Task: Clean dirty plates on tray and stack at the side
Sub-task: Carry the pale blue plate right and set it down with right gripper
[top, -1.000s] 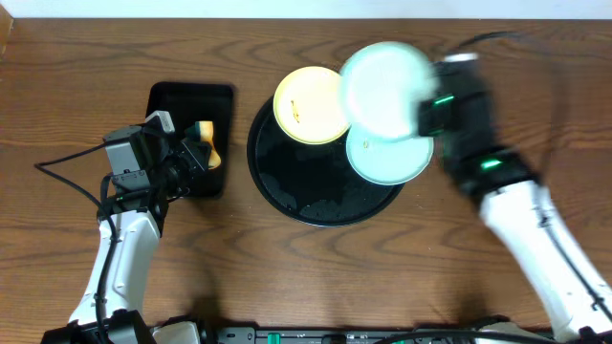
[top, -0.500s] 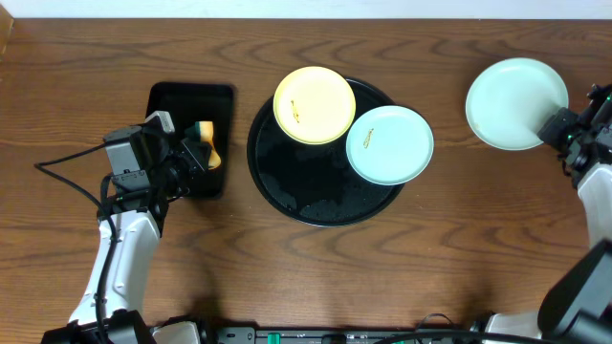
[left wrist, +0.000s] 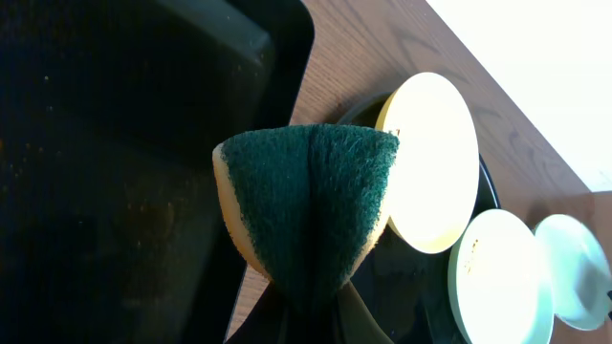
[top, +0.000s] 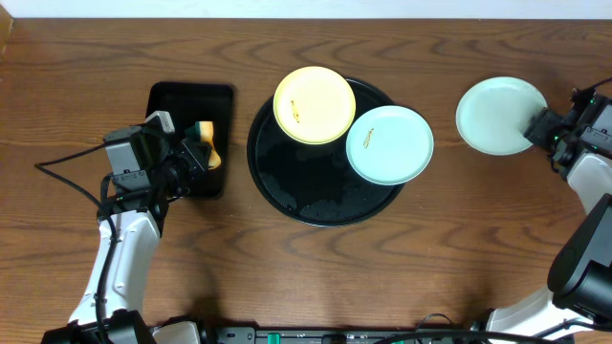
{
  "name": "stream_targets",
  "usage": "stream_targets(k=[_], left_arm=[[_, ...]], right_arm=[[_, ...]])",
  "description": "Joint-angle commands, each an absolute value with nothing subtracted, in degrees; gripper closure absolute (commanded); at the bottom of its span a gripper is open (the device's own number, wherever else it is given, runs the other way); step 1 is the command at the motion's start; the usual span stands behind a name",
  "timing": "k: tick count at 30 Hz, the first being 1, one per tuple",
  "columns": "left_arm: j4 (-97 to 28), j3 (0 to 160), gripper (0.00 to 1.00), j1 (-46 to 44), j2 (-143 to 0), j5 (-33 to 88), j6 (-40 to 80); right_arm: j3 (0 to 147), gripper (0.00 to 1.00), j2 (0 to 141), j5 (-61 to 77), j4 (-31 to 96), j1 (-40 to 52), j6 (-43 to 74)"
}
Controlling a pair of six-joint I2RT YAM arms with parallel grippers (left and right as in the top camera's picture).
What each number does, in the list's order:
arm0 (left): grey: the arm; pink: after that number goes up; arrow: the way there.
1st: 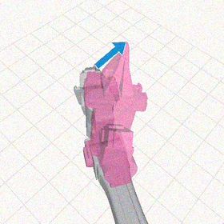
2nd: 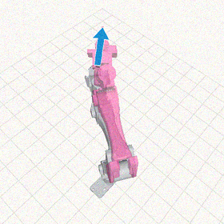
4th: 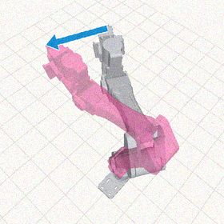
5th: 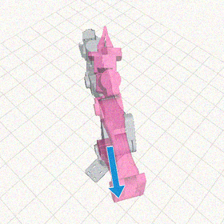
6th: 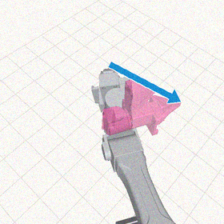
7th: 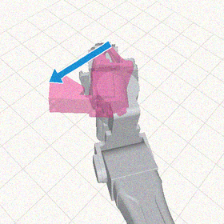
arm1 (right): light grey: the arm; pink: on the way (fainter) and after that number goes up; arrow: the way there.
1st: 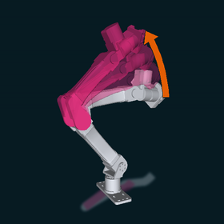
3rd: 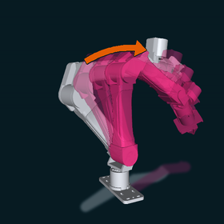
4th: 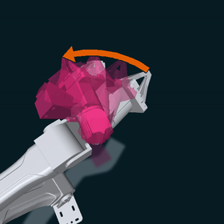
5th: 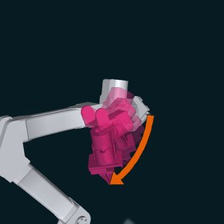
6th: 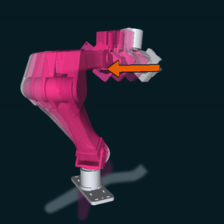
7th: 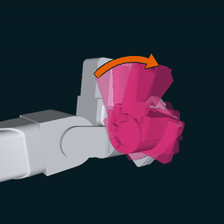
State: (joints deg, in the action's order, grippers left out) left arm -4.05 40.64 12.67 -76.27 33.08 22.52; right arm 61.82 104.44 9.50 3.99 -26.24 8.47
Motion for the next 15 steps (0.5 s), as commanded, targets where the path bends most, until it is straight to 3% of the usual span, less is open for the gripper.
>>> stream_targets(k=[1,5,15], left_arm=[[-4.0,42.4,0.92,13.0,-76.4,33.6,22.6],[-4.2,42.4,0.92,13.0,-76.4,33.6,22.6],[-5.4,42.4,0.92,13.0,-76.4,33.6,22.6]], right_arm=[[62.7,0.31,102.5,12.5,4.7,-26.7,6.9],[63.0,0.45,97.1,18.7,7.7,-26.6,6.6],[67.8,0.51,84.0,22.7,37.5,-20.3,8.7]])
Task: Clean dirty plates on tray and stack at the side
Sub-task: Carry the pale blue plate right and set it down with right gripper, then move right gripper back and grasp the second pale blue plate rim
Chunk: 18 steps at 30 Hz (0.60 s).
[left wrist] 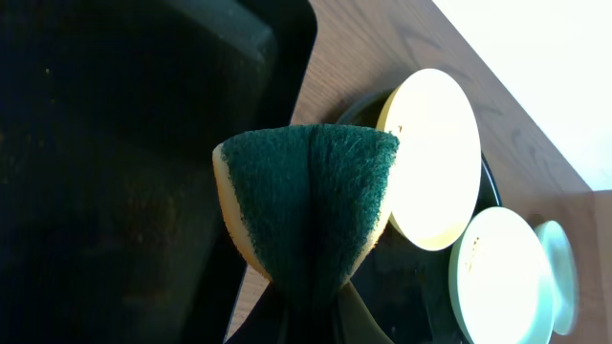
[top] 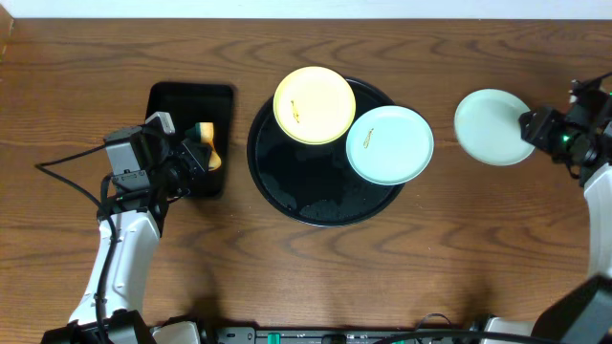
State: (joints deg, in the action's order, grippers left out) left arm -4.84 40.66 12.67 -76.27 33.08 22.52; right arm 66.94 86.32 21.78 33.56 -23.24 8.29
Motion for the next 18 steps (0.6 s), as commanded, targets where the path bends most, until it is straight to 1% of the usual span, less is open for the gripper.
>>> stream_targets(k=[1,5,9,11,18], left_arm=[[-5.9,42.4,0.92,13.0,-76.4,33.6,22.6],[-7.3,42.4,0.92,13.0,-76.4,33.6,22.6],[-7.2,42.4,0.92,13.0,-76.4,33.6,22.6],[-7.2,42.4,0.92,13.0,-76.4,33.6,22.6],[-7.3,42.4,0.92,13.0,-76.4,33.6,22.4]], right_arm=[[67.8,0.51,83.5,21.4,40.2,-19.0,8.7],[67.5,0.51,83.7,15.4,47.5,-11.7,8.7],[67.1,0.50,85.2,9.6,47.6,-4.8,8.8],[67.1,0.51,86.6,9.2,46.4,-2.4,9.9],[67.1,0.53,94.0,9.7,42.3,-0.3,12.8]])
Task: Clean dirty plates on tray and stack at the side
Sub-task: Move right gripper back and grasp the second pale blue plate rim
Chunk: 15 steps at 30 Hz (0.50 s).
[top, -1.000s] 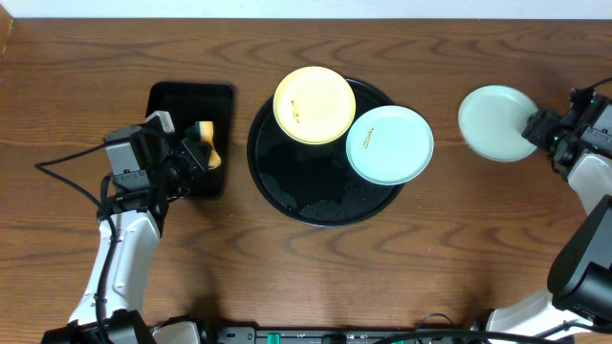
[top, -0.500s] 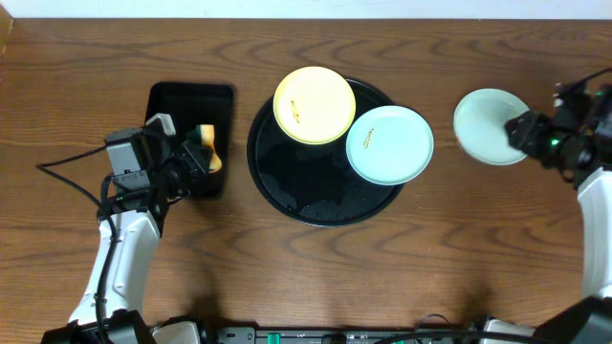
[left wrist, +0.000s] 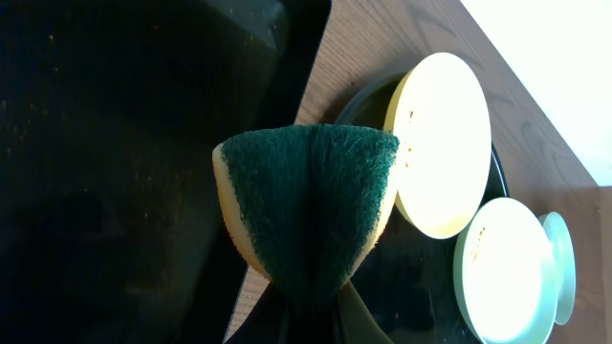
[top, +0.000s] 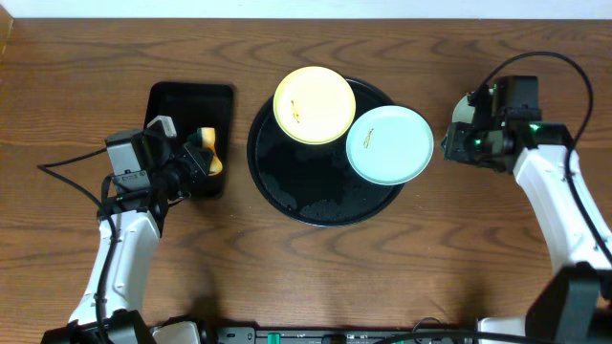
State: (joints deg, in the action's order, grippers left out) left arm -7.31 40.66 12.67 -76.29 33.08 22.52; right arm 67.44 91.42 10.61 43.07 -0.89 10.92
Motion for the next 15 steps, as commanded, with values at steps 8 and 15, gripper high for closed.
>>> stream_targets(k=[8,15], left_arm=[[-7.5,42.4,0.92,13.0,-76.4,33.6,21.2],[-7.7,42.4,0.92,13.0,-76.4,33.6,21.1]], right_arm=[[67.1,0.58,102.6,17.9,34.9,-0.3,9.3],[67.1,0.73,107.4,19.1,32.9,-0.3,9.1]])
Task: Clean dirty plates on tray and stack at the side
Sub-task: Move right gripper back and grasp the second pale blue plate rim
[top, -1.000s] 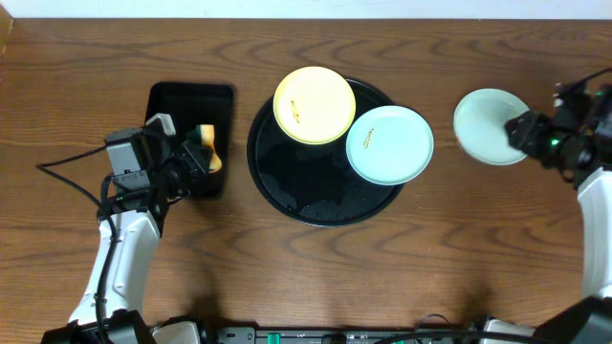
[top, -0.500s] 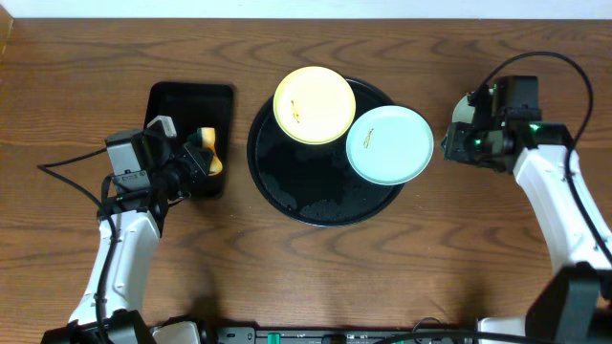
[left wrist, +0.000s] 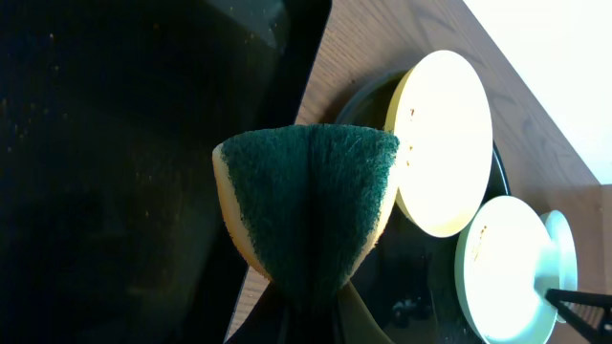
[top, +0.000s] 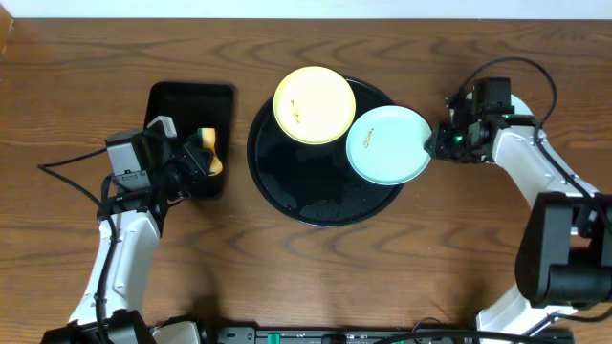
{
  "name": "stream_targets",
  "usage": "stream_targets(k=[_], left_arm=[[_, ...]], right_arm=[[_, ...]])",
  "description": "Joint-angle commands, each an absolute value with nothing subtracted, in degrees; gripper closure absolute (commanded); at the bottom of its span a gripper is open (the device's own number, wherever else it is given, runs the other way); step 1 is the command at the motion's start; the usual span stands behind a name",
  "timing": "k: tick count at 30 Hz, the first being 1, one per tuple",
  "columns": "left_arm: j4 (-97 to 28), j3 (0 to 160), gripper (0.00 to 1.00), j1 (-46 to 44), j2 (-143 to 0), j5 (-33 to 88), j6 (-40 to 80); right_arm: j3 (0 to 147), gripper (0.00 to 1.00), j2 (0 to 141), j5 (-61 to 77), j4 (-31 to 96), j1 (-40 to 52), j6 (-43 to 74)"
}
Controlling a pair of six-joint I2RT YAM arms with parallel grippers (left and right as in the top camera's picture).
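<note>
A round black tray carries a yellow plate and a mint plate, each with a small dark smear. My left gripper is shut on a folded green-and-yellow sponge, over the right edge of a black rectangular tray. My right gripper is at the mint plate's right rim. In the left wrist view, a third pale green plate shows only as a thin sliver beyond the mint plate; from overhead it is edge-on at the right gripper.
Crumbs or droplets lie on the round tray's front part. The wooden table extends in front and to the right. The left arm's cable loops over the table at the left.
My right gripper has shifted a little left, from just right of the mint plate to its right rim. The left gripper and sponge stay where they were.
At first the pale green plate lay flat at the far right with my right gripper on its right edge. Then it looked smaller and tilted. Later the gripper was beside the round tray with the plate edge-on, and now it touches the mint plate's rim. The left arm held the sponge throughout.
</note>
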State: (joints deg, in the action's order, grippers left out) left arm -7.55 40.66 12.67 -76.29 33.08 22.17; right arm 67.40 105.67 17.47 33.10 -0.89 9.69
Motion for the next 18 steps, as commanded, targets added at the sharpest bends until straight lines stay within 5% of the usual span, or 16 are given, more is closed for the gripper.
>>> stream_targets(k=[1,4,9,18], left_arm=[[-7.7,42.4,0.92,13.0,-76.4,33.6,21.1],[-7.7,42.4,0.92,13.0,-76.4,33.6,21.1],[-7.6,42.4,0.92,13.0,-76.4,33.6,21.1],[-7.2,42.4,0.92,13.0,-76.4,33.6,19.9]], right_arm=[[67.1,0.74,108.1,19.1,33.0,-0.3,9.1],[67.1,0.78,109.5,19.8,32.9,-0.2,9.1],[67.3,0.99,107.6,20.0,30.4,-0.3,9.1],[68.6,0.99,95.2,16.3,32.0,1.7,7.6]])
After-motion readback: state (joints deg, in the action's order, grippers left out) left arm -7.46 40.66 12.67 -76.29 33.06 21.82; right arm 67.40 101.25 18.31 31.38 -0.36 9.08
